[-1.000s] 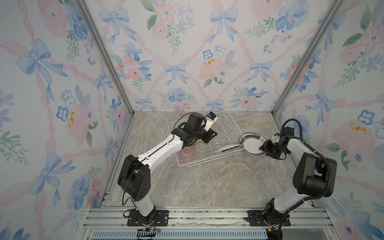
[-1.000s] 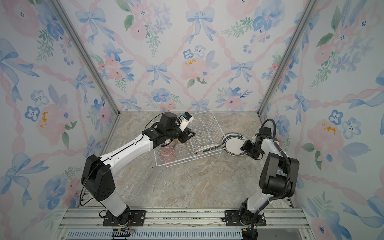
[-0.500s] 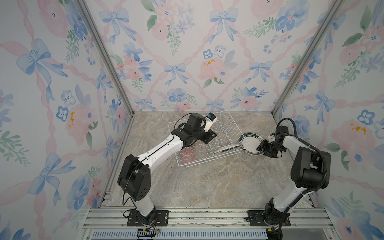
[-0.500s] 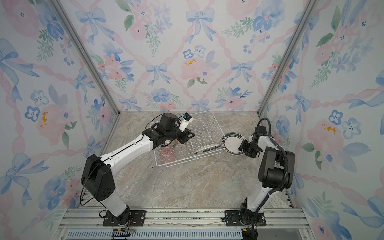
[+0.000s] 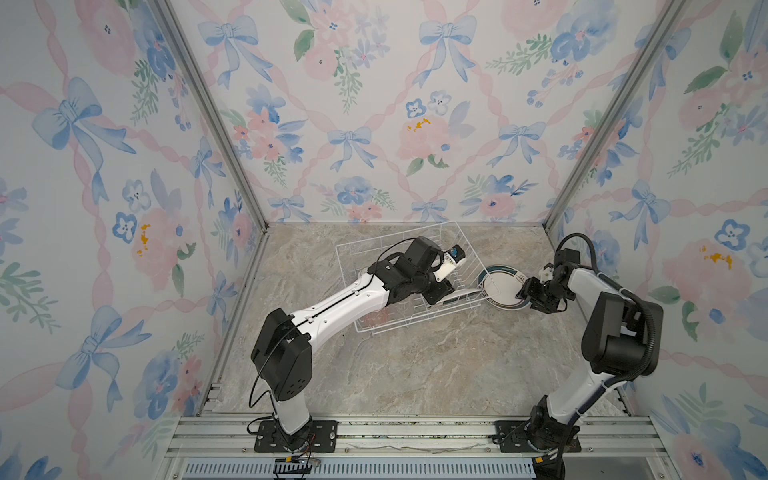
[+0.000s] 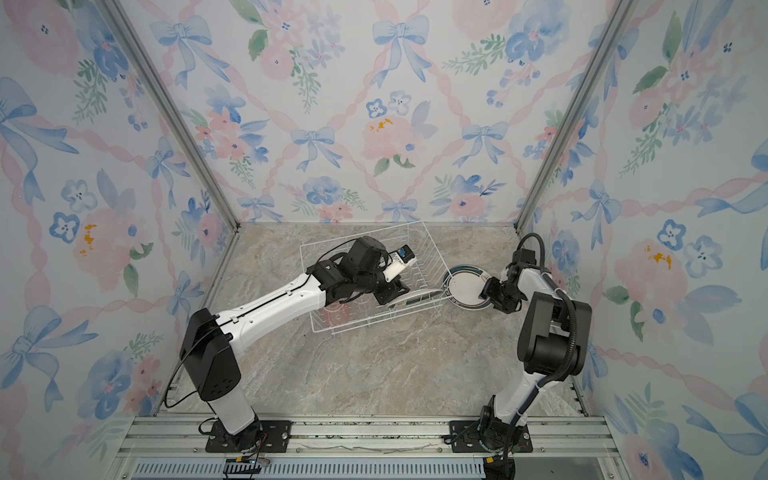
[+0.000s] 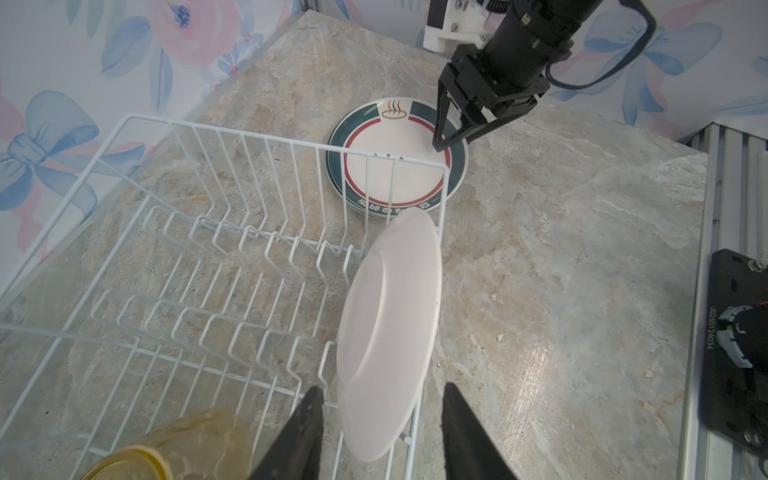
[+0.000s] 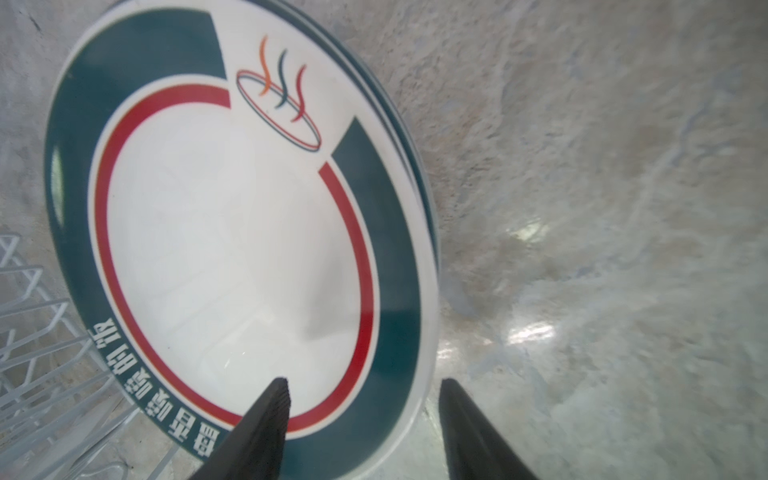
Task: Unload the mixed dishes from the dish rack
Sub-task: 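Press the plate flat on the stack and open the right gripper, then grasp the next upright green-rimmed plate in the rack with the left gripper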
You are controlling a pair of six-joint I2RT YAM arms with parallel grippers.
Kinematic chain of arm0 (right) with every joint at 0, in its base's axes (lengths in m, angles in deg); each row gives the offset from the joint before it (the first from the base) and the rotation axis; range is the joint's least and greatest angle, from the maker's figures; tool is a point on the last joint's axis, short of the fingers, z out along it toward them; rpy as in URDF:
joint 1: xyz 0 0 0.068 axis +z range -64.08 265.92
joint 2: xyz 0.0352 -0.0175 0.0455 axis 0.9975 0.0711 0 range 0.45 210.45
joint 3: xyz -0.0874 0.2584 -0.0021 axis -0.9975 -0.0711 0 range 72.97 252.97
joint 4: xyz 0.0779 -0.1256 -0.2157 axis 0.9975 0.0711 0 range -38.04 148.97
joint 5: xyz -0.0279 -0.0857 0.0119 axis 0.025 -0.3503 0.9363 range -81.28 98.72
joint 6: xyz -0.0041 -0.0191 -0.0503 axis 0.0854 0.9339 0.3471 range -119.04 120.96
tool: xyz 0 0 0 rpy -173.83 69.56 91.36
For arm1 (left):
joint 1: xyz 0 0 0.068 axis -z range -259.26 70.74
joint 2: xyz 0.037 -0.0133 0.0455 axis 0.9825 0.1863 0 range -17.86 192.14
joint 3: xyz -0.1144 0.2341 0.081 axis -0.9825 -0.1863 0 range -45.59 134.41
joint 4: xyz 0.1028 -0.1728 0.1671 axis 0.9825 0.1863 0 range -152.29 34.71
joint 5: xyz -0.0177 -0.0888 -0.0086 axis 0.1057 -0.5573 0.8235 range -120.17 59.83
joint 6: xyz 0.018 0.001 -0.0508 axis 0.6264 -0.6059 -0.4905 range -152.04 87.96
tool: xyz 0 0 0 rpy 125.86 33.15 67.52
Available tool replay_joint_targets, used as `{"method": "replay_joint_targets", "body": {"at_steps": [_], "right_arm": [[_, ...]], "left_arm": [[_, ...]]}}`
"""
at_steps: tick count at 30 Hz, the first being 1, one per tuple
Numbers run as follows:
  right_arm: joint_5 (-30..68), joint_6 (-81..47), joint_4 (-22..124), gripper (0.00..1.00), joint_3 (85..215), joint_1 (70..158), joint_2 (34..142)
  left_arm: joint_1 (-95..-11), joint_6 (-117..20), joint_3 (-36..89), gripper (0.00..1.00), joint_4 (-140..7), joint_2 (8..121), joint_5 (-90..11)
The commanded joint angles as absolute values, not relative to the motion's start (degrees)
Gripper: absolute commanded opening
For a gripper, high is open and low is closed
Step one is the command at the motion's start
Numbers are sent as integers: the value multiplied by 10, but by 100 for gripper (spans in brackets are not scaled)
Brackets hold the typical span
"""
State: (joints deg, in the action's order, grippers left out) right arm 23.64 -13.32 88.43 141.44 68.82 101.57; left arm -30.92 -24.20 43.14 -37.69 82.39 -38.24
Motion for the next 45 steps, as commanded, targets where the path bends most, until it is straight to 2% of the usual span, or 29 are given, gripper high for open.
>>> {"method": "replay_joint_targets", "body": {"at_steps": [1, 10, 21, 25, 32, 38, 45], "right_arm": [[241, -135, 890, 61, 1388, 670, 939], [264, -155, 873, 62, 1383, 679, 881], [282, -156, 870, 62, 1376, 669, 844], [292, -157, 864, 62, 1368, 663, 836], [299, -157, 858, 62, 1358, 660, 832], [303, -158, 851, 62, 1351, 657, 829], [305, -158, 848, 62, 1346, 656, 827]], "left_arm": [[-281, -190, 435, 43, -352, 808, -333], [-235, -151, 509, 42, -297, 885, -204], [-217, -136, 568, 37, -253, 962, -169], [-217, -131, 578, 23, -252, 982, -141], [-218, -116, 594, 15, -253, 1016, -103], [-219, -106, 606, 0, -254, 1028, -62], [-222, -106, 620, 0, -256, 1029, -23]]}}
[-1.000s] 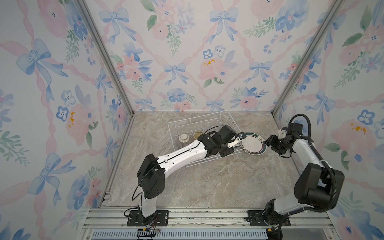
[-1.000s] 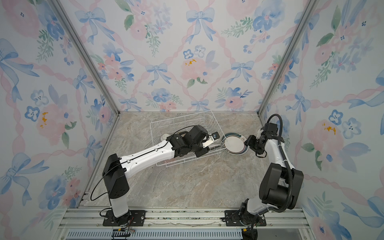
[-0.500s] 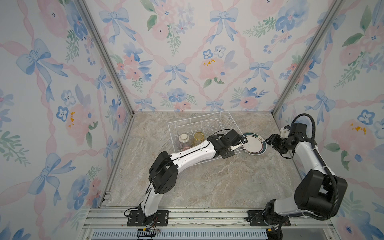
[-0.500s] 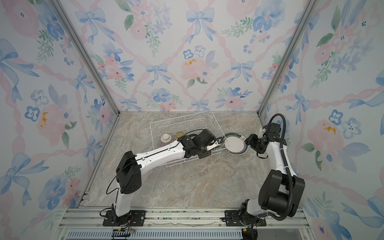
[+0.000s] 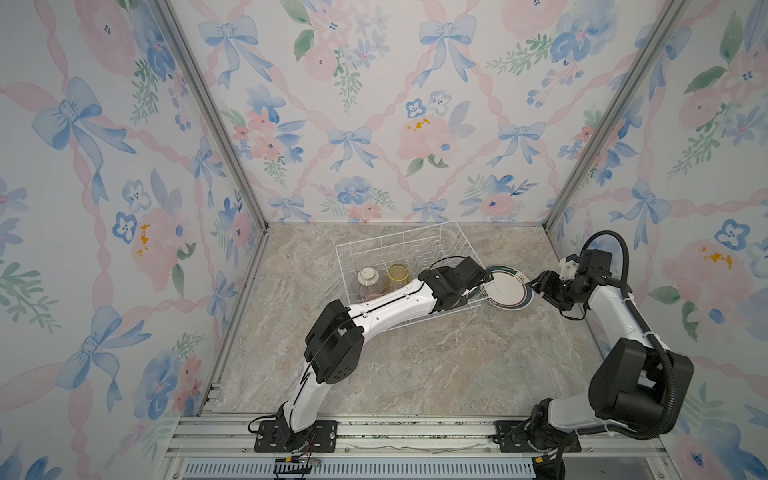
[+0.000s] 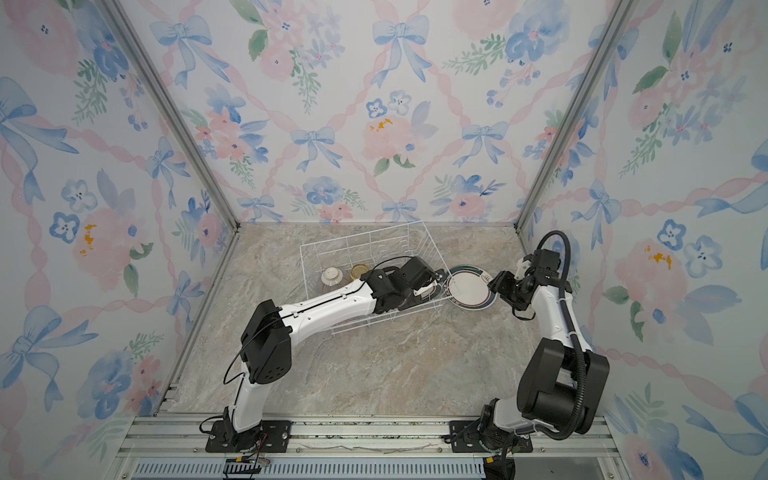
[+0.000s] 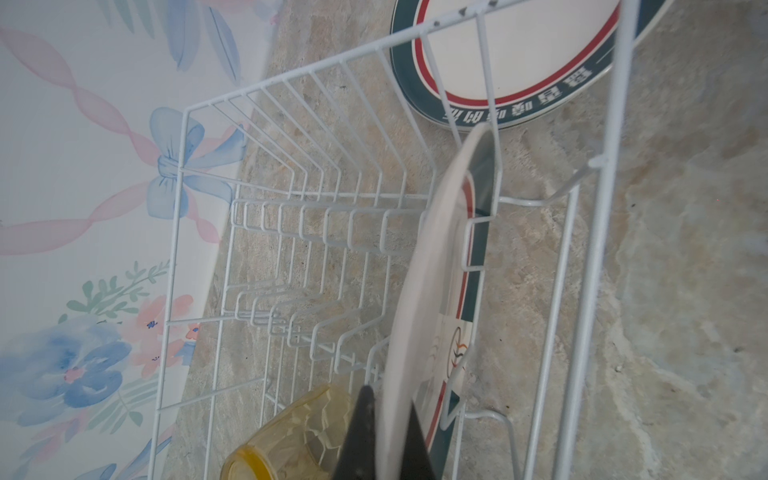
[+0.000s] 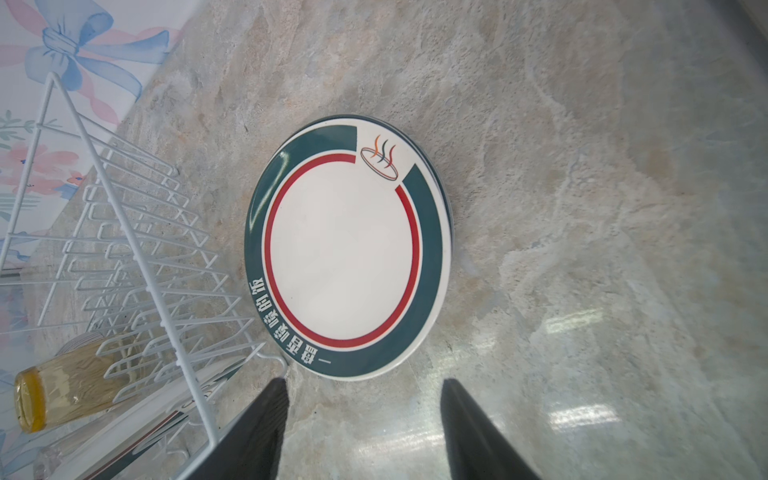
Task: Unload the mixed dishes from the dish rack
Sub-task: 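Grasp the next upright green-rimmed plate in the rack with the left gripper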
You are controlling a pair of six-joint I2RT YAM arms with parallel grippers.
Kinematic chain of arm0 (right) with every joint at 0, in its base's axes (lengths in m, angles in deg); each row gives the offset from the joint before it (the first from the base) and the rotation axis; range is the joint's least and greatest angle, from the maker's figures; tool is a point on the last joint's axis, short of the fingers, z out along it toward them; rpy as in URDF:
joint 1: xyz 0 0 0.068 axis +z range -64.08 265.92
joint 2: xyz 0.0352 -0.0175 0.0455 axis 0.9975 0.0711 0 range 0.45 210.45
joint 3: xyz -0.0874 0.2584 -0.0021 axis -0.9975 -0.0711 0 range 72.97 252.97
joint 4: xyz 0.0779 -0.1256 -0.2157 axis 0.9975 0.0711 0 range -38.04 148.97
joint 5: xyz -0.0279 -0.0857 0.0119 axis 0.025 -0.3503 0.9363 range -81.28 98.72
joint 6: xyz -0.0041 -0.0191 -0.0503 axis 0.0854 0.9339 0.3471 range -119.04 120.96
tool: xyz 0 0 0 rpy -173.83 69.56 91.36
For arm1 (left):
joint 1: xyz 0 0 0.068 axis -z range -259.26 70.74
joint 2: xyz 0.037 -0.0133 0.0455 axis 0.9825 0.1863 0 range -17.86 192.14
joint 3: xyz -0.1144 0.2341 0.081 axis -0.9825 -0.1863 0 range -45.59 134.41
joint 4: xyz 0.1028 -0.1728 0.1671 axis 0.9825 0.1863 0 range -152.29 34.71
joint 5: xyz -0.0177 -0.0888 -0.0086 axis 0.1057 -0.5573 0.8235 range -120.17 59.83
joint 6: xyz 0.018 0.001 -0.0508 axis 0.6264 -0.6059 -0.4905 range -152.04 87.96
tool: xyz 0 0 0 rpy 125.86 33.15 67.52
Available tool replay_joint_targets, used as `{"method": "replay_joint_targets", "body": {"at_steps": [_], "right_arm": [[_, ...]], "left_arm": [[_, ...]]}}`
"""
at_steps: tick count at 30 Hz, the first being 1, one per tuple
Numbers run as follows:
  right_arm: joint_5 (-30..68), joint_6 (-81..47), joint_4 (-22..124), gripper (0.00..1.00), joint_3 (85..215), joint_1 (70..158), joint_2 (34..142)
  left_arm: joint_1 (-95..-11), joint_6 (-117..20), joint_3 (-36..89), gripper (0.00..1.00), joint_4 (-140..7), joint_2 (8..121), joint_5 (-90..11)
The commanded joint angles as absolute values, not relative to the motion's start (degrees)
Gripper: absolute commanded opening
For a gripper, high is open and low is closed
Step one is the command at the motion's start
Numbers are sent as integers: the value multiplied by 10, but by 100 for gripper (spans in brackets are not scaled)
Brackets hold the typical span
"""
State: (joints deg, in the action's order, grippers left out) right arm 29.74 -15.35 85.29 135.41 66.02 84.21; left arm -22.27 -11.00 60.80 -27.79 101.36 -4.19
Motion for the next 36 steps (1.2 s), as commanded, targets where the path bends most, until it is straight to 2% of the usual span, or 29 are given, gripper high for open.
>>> {"method": "replay_joint_targets", "body": {"at_steps": [1, 23, 30, 36], "right_arm": [[305, -159, 847, 62, 1347, 656, 826], [338, -165, 826, 61, 1346, 656, 762], [407, -170, 769, 59, 1328, 662, 728], [534, -202, 633, 57, 1279, 671, 702]], "left_arm": [[-221, -107, 620, 0, -256, 1027, -19], [-269, -175, 635, 0, -259, 894, -108], [-314, -230, 627, 0, -271, 863, -207], [-365, -281, 601, 0, -304, 838, -331]]}}
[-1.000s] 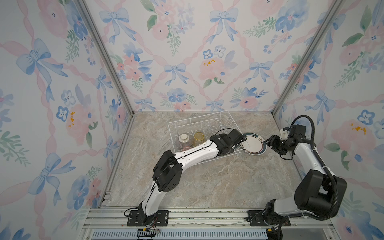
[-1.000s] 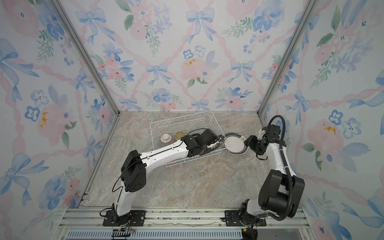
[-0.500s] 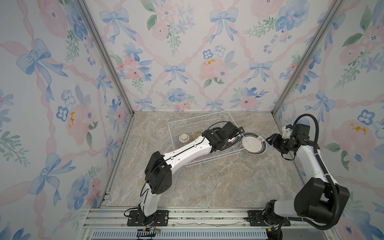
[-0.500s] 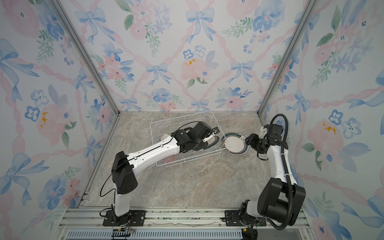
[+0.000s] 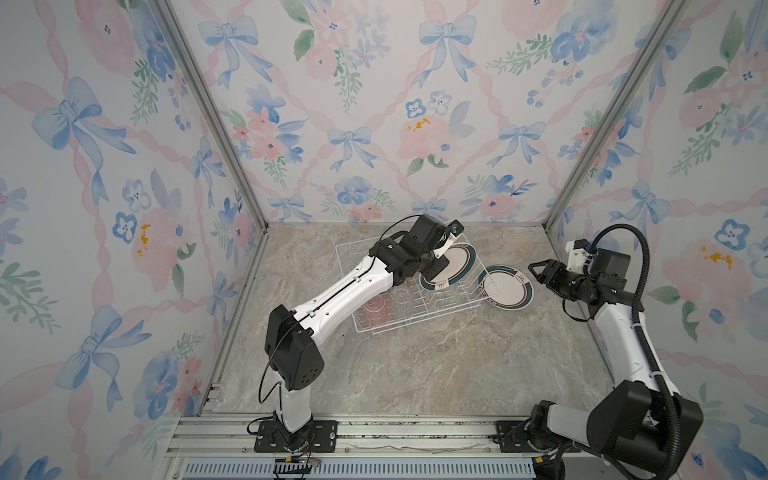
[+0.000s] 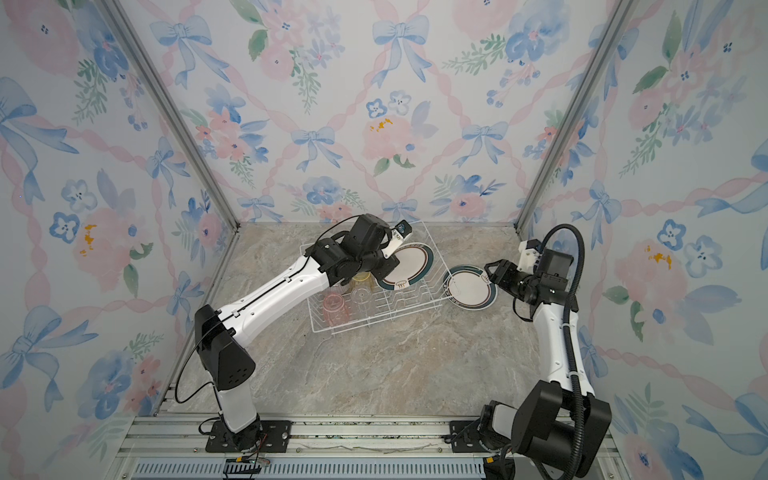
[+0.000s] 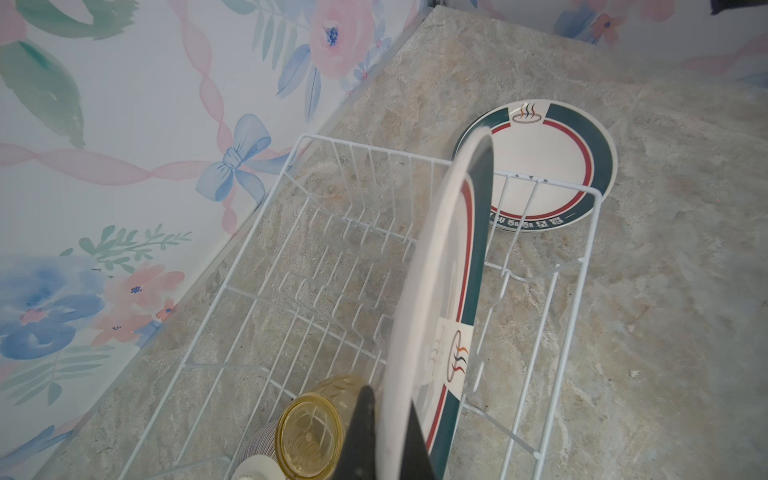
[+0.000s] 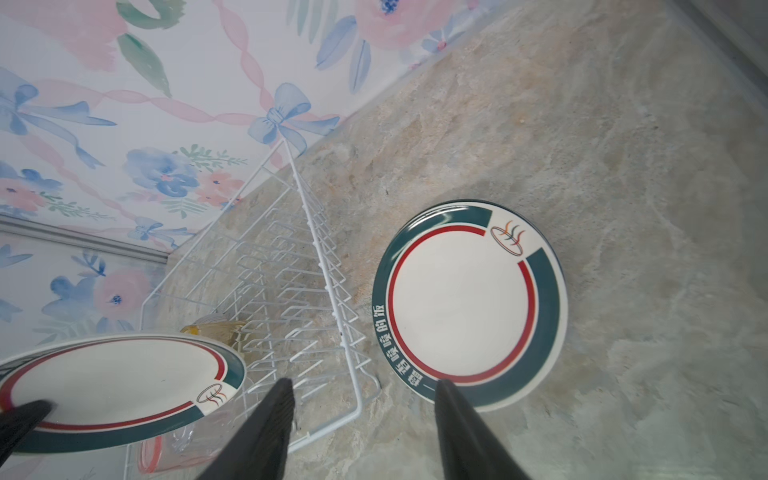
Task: Unload the mixed dishes from the dish rack
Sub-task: 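Grasp the next upright green-rimmed plate in the rack with the left gripper, then lift the plate out of the rack with the left gripper while the right approaches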
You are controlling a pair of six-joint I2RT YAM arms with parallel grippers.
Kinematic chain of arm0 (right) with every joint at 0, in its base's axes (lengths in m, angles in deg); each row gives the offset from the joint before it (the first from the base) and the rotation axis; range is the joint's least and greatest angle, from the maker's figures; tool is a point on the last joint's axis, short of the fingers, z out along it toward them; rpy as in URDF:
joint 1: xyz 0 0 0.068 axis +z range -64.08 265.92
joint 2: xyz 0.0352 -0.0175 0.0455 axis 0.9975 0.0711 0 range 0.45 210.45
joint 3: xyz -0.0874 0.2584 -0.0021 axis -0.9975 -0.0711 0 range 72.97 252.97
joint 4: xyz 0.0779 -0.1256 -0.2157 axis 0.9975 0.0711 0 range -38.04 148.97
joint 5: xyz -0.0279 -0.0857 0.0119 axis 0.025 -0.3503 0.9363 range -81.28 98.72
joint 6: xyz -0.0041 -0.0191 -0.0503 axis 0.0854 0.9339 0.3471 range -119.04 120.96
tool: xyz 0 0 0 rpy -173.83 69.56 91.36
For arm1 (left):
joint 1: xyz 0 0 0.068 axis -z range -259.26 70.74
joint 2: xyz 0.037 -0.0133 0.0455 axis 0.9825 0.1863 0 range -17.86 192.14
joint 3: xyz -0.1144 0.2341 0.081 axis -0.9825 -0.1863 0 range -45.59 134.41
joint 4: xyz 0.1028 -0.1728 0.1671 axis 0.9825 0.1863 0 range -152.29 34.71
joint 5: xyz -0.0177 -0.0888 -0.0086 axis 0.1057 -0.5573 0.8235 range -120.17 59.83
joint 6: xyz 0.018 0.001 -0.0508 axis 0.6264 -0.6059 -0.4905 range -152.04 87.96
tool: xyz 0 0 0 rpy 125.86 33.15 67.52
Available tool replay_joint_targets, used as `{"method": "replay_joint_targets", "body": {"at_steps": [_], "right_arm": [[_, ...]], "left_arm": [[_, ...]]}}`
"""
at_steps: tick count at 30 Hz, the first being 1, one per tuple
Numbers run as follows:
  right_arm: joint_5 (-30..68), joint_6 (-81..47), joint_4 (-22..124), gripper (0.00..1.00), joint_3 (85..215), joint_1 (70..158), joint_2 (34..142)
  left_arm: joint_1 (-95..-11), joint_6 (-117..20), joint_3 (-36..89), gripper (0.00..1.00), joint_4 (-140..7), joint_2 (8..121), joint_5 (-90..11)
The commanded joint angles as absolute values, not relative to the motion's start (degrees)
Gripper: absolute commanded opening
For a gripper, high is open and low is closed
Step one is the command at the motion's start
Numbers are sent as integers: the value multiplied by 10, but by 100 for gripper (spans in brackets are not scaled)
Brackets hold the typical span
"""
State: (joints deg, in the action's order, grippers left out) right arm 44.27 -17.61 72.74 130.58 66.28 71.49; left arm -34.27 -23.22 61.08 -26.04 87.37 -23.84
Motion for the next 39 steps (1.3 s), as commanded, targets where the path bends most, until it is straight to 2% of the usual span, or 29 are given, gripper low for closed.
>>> {"method": "replay_joint_targets", "body": {"at_steps": [1, 11, 17, 27, 35, 36, 38, 39], "right_arm": [[556, -209, 612, 56, 1272, 674, 701], [690, -277, 427, 55, 1232, 761, 725], [696, -309, 365, 48, 1238, 806, 756], [700, -322, 336, 43, 1242, 840, 774], [704, -321, 334, 27, 1257, 869, 780], [703, -321, 335, 24, 1259, 869, 780], [700, -321, 341, 10, 1262, 870, 779], [694, -318, 350, 8, 1265, 870, 778]], "left_arm": [[-375, -291, 596, 0, -308, 834, -353], [-460, -408, 482, 0, -472, 788, -604], [-469, -449, 462, 0, -511, 796, -665], [-488, -530, 425, 0, -610, 819, -743], [-489, -551, 424, 0, -634, 844, -757], [-489, -550, 424, 0, -634, 845, -756], [-488, -551, 423, 0, -634, 845, -754], [-489, -550, 422, 0, -634, 846, -753]]}}
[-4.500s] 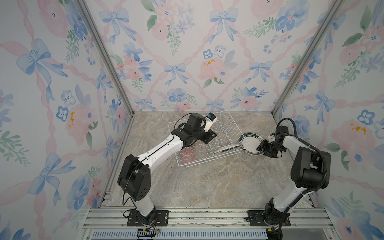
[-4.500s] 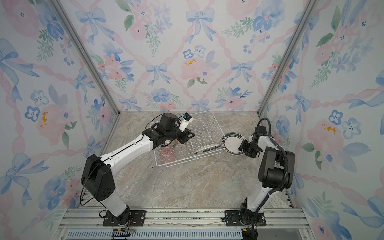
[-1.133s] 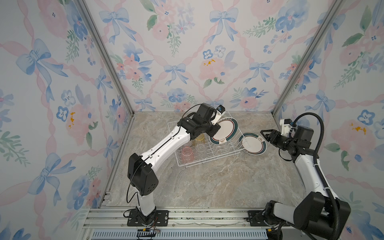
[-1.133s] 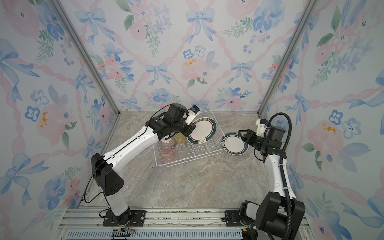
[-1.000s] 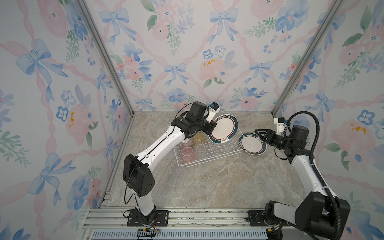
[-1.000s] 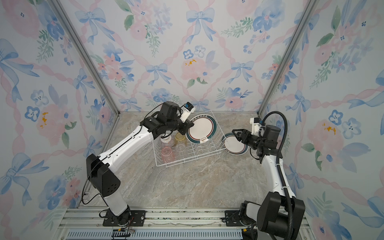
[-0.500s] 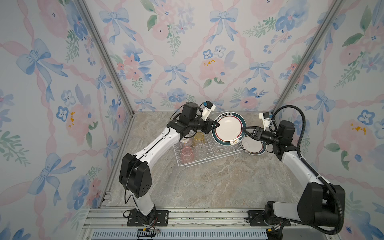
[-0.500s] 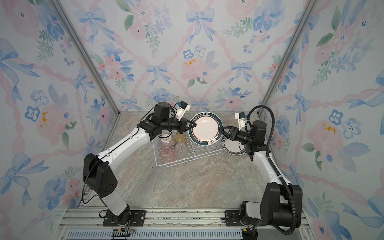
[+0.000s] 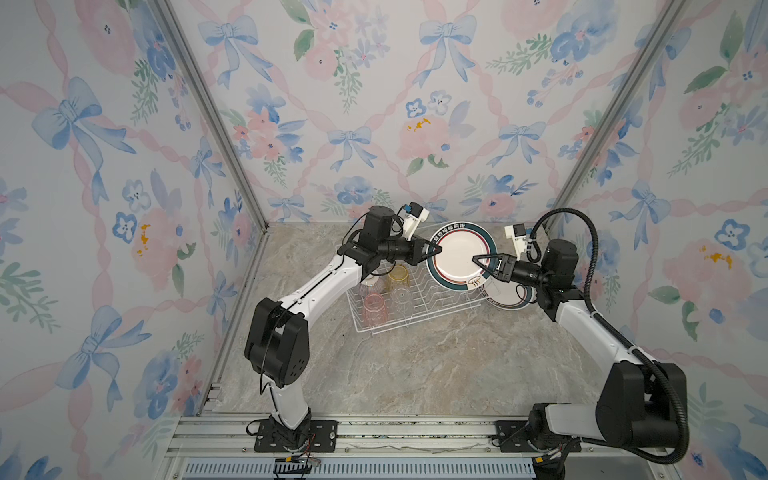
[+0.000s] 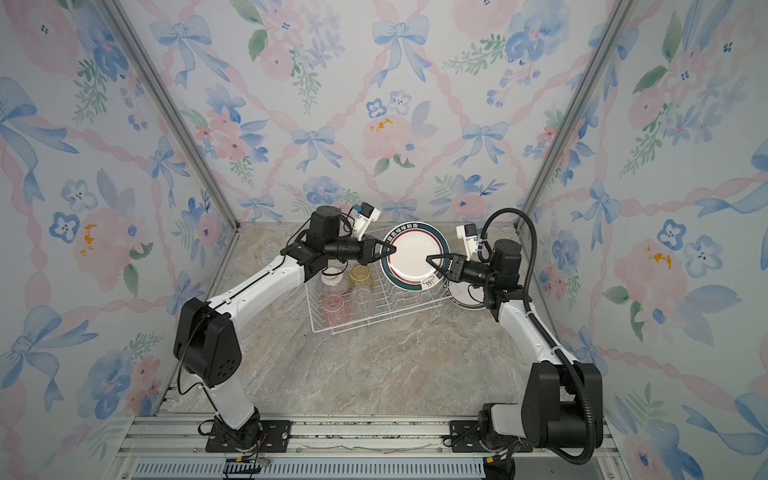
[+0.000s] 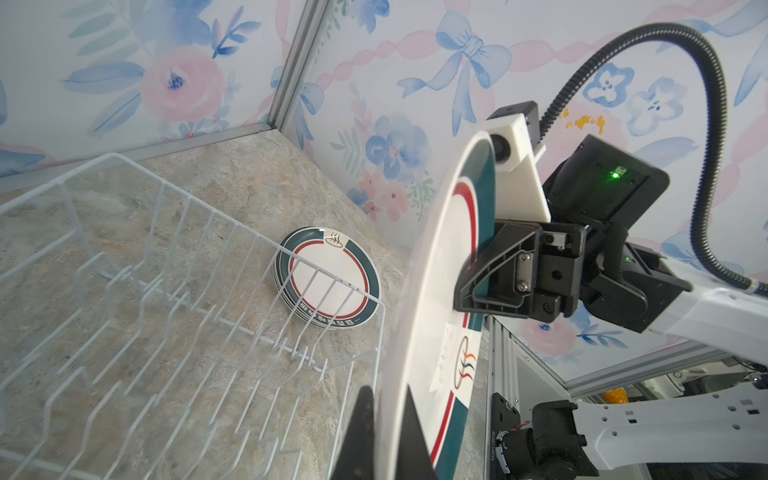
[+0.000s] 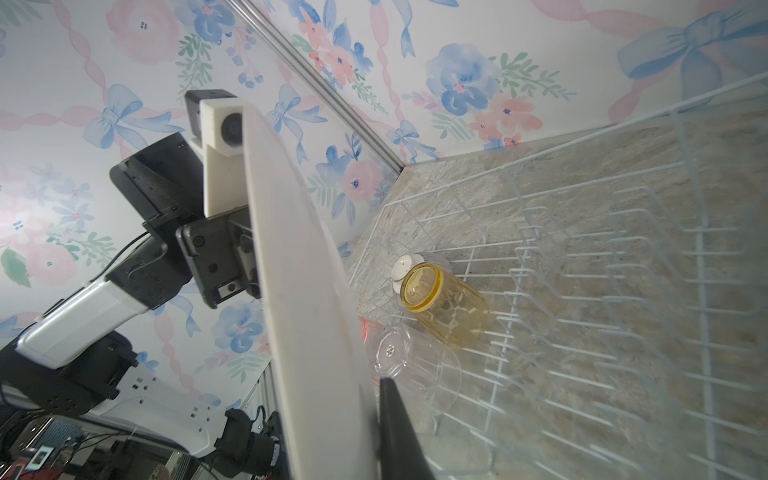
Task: Unload the mixed dishes from the dish rack
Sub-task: 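Lift the plate out of the rack with the left gripper while the right approaches, then close the right gripper on the plate edge while the left gripper releases it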
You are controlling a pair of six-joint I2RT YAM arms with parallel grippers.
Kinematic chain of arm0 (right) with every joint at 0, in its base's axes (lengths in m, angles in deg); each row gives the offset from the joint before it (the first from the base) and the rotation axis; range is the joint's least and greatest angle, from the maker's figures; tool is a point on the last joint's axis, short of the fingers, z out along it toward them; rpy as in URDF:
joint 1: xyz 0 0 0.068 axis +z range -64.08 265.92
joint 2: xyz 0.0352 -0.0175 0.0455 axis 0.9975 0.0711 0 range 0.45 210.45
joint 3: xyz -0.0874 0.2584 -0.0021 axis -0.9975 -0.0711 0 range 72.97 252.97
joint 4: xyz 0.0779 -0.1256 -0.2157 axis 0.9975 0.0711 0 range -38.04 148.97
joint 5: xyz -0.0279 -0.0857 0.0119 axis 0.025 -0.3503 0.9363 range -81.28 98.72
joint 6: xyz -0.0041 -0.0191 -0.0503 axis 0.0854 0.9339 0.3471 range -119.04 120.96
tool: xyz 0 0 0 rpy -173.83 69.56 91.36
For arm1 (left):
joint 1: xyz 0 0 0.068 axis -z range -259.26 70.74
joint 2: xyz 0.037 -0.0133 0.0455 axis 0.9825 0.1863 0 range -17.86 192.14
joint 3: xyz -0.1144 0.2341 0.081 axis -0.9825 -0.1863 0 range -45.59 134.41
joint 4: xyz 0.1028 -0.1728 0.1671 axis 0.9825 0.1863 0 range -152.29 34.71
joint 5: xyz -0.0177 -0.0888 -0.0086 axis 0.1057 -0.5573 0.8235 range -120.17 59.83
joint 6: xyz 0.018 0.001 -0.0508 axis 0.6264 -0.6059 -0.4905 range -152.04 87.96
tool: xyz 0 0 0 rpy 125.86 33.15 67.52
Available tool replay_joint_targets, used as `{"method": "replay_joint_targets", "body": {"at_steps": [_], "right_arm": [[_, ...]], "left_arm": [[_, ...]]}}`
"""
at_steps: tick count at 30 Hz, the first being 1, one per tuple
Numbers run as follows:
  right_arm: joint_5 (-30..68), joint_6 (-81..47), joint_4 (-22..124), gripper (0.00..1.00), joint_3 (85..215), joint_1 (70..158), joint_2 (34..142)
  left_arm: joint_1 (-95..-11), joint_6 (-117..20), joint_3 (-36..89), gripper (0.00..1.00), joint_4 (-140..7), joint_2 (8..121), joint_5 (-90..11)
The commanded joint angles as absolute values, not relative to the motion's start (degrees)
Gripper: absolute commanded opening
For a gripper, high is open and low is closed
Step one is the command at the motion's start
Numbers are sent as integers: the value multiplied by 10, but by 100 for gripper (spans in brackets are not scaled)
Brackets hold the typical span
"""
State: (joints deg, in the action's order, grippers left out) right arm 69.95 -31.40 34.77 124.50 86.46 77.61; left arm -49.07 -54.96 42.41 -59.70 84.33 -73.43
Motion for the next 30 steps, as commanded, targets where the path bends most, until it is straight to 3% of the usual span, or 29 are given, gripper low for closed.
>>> {"method": "replay_joint_targets", "body": {"at_steps": [1, 8, 10, 18, 24, 30], "right_arm": [[691, -315, 357, 8, 1267, 870, 777], [670, -306, 376, 0, 1268, 869, 767], [662, -306, 375, 0, 1266, 869, 761], [640, -341, 347, 0, 1261, 851, 754], [579, -363, 373, 0, 1256, 800, 743], [472, -352, 486, 0, 1254, 719, 723]], "left_arm": [[-488, -551, 421, 0, -634, 846, -752], [-489, -557, 418, 2, -634, 850, -750], [-489, -558, 419, 13, -634, 852, -753], [-489, -540, 407, 37, -642, 830, -746], [-489, -512, 374, 38, -641, 792, -694], [-488, -471, 323, 37, -609, 745, -566]]}}
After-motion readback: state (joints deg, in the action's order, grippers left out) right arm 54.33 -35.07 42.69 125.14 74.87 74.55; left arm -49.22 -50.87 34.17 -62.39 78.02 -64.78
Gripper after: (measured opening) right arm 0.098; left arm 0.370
